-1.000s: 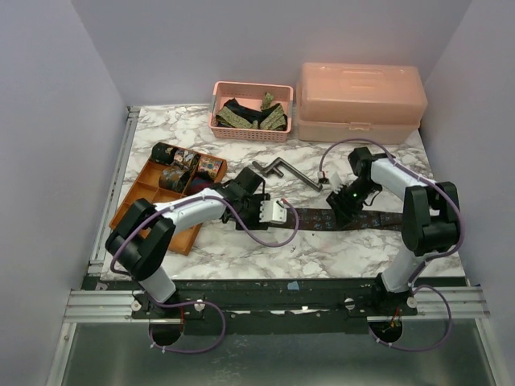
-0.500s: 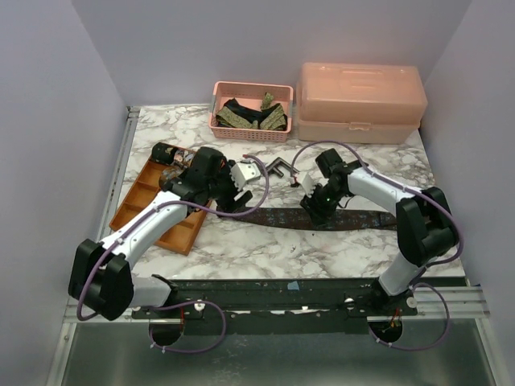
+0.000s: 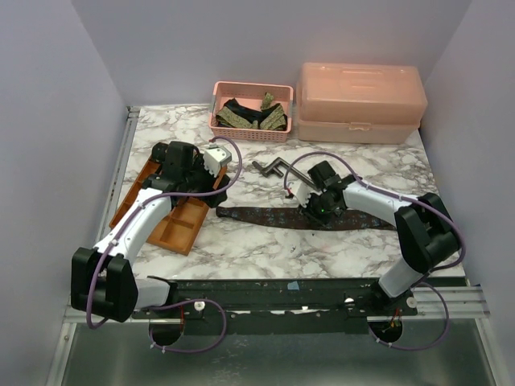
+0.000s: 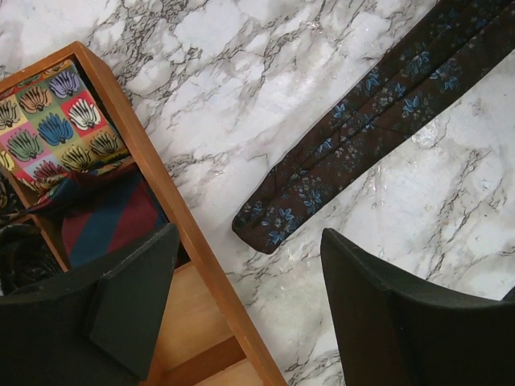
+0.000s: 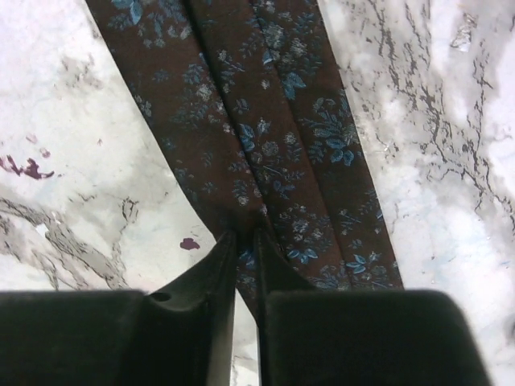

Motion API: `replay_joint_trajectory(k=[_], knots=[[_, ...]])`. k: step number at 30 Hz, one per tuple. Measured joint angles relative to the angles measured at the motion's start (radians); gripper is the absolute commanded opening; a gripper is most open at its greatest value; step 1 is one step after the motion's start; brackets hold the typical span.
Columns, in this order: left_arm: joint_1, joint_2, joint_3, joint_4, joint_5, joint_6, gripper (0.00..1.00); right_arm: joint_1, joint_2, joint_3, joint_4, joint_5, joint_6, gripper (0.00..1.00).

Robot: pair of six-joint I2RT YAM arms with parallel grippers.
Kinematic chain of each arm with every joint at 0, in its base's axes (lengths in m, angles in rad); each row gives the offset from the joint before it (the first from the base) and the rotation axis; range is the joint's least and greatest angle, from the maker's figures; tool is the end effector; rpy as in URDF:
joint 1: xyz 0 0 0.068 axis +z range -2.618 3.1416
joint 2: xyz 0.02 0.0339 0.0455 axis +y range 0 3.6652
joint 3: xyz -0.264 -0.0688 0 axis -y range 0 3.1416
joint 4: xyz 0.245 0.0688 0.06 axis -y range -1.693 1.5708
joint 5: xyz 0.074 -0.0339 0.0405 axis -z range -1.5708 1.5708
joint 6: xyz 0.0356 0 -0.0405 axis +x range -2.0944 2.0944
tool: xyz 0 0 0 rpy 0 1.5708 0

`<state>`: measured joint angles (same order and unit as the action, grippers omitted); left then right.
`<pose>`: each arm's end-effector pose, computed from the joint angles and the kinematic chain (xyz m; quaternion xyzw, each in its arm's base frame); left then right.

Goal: Roll the ties
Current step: Flatten out the tie at the center of the board.

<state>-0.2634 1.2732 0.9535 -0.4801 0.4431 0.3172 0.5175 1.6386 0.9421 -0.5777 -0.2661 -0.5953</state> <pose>0.2548 -0.0845 0.2697 0.3379 0.8425 -0.1937 0.3722 0.2526 0.1546 0.1621 -0.5344 0.8221 0.1254 0.1514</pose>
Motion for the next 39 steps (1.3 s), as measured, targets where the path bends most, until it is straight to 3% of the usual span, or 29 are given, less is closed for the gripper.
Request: replay_joint_trajectory(k=[1,16,19,21,22,24,31,34,36,39], knots=[[0.002,0.001,0.0,-0.002,0.003,-0.001,0.73,0.0,-0.003,-0.003,0.008,0.006,-0.002,0.01],[0.001,0.05,0.043,-0.024,0.02,0.001,0.73,0.0,-0.01,0.135,-0.062,0.027,-0.034,0.0],[0.002,0.057,0.055,-0.024,0.02,0.007,0.77,0.0,-0.012,0.138,-0.064,0.027,-0.05,0.0],[0.002,0.065,0.066,-0.03,0.02,0.014,0.82,0.0,-0.01,0.138,-0.068,0.027,-0.061,0.12],[0.001,0.072,0.075,-0.036,0.021,0.021,0.91,0.0,-0.008,0.138,-0.068,0.028,-0.065,0.19],[0.001,0.087,0.092,-0.047,0.022,0.039,0.98,0.0,0.003,0.138,-0.067,0.038,-0.069,0.28],[0.001,0.1,0.106,-0.071,0.022,0.117,0.98,-0.029,0.02,0.117,-0.06,0.075,-0.079,0.46],[0.002,0.082,0.097,-0.051,0.019,0.124,0.99,-0.064,0.016,0.118,-0.074,0.068,-0.087,0.73],[0.001,0.049,0.074,-0.008,0.015,0.12,0.99,-0.088,0.003,0.118,-0.093,0.055,-0.103,0.81],[0.001,-0.045,-0.001,0.113,0.019,0.107,0.98,-0.11,-0.029,0.115,-0.108,0.022,-0.131,0.87]])
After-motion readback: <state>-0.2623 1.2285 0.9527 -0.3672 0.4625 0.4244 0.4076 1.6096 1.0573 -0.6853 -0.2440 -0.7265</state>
